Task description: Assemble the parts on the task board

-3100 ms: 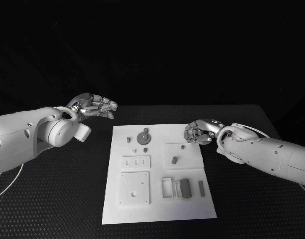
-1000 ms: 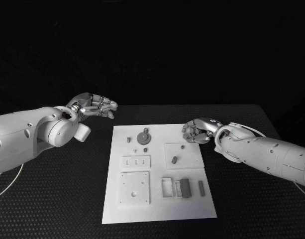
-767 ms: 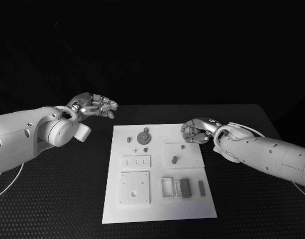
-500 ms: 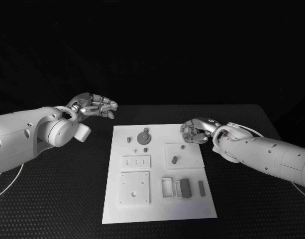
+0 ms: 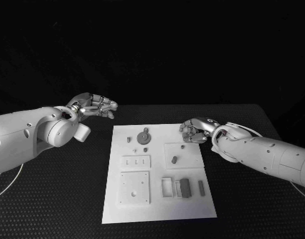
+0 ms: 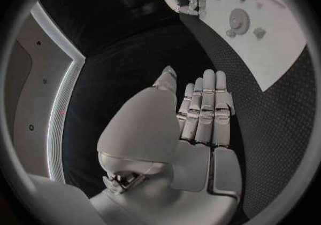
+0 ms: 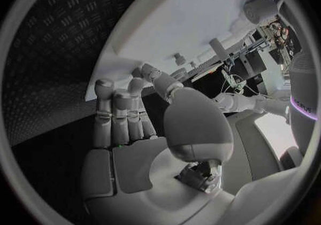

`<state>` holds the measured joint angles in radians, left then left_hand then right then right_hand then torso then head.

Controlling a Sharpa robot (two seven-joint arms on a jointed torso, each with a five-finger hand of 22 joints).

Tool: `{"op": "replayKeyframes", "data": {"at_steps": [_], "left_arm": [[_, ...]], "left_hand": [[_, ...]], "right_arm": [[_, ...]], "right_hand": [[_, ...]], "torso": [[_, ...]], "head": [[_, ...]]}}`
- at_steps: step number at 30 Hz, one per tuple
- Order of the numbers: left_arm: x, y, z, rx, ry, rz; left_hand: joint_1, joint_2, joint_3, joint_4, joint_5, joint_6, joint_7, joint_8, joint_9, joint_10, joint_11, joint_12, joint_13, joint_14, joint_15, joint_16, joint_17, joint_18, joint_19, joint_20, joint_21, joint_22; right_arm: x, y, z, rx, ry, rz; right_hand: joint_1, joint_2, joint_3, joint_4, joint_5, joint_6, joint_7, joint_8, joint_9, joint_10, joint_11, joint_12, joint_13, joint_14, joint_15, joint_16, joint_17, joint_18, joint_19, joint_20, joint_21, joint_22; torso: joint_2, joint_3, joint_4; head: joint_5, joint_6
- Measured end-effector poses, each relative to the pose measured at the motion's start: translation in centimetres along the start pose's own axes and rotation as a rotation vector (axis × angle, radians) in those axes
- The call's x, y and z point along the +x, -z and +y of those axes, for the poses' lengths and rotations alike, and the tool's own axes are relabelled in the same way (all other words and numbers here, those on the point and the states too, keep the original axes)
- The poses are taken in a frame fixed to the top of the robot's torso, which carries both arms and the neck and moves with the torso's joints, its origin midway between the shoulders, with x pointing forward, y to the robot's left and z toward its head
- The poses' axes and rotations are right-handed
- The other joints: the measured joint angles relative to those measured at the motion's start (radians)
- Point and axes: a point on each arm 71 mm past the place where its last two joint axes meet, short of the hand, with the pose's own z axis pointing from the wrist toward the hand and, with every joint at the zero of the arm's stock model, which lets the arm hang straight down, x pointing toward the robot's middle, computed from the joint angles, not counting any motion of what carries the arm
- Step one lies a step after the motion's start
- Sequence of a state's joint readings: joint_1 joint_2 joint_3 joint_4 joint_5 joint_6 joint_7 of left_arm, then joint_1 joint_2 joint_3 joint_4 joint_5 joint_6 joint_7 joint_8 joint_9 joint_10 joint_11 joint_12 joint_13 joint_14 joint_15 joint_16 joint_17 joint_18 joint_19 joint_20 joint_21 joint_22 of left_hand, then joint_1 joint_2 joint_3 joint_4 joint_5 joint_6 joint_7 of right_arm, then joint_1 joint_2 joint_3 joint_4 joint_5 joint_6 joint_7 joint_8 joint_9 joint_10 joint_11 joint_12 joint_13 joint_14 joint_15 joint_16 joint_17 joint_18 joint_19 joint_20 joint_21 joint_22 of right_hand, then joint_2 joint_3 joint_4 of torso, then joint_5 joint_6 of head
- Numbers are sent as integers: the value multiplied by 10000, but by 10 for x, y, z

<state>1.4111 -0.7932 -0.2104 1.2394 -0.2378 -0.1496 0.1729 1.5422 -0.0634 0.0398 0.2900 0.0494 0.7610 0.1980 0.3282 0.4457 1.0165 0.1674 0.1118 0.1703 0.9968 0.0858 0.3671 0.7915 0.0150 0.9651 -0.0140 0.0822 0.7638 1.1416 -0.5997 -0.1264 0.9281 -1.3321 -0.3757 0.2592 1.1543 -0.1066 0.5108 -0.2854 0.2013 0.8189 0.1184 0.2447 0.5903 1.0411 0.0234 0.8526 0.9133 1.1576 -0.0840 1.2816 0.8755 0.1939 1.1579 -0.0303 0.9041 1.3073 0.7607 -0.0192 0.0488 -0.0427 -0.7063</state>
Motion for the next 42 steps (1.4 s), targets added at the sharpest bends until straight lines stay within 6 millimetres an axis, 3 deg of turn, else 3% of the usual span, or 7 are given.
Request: {"op": "replayKeyframes", "data": {"at_steps": [18,23,37,39,42], "left_arm": [[0,1,0,-14,5,2],[-1,1,0,-16,4,1],[0,1,0,-22,1,5],[0,1,0,-22,0,8],[0,1,0,-22,0,14]], "left_hand": [[0,0,0,0,0,0,0,0,8,0,0,0,-2,0,0,0,9,0,0,0,0,8],[0,0,0,0,0,0,0,0,8,0,0,0,-3,0,0,0,9,0,0,0,0,7],[0,0,0,0,0,0,0,0,6,0,0,0,-4,0,0,-39,17,0,0,0,0,6],[0,0,0,0,0,0,0,0,6,0,0,0,-3,0,0,-39,17,0,0,0,0,6],[0,0,0,0,0,0,0,0,6,0,0,0,5,0,0,-39,16,0,0,0,0,5]], "right_arm": [[0,5,-6,152,17,34],[1,4,-5,138,8,39],[4,3,-3,119,-31,84],[4,3,-3,120,-30,83],[4,2,-3,129,-26,82]], "right_hand": [[-92,-93,-28,28,0,-1,1,0,-1,1,4,-1,-22,34,36,0,-12,2,-1,2,2,0],[-133,-52,-28,28,0,-1,1,0,5,2,5,41,-33,33,37,0,-22,1,-2,3,1,0],[-343,158,15,70,0,216,-192,137,60,20,24,79,-76,32,40,38,-44,3,-3,5,1,0],[-343,158,28,83,0,491,-54,137,60,9,36,79,-86,29,43,39,-45,3,-3,6,1,0],[-385,200,28,83,0,538,-41,137,61,8,37,79,-86,16,56,39,-45,3,-4,7,1,0]], "torso": [[-3,12,-23],[-3,14,-20],[6,19,-12],[6,17,-11],[6,16,-4]], "head": [[-31,-11],[-47,-11],[-37,-41],[-42,-42],[-55,-43]]}}
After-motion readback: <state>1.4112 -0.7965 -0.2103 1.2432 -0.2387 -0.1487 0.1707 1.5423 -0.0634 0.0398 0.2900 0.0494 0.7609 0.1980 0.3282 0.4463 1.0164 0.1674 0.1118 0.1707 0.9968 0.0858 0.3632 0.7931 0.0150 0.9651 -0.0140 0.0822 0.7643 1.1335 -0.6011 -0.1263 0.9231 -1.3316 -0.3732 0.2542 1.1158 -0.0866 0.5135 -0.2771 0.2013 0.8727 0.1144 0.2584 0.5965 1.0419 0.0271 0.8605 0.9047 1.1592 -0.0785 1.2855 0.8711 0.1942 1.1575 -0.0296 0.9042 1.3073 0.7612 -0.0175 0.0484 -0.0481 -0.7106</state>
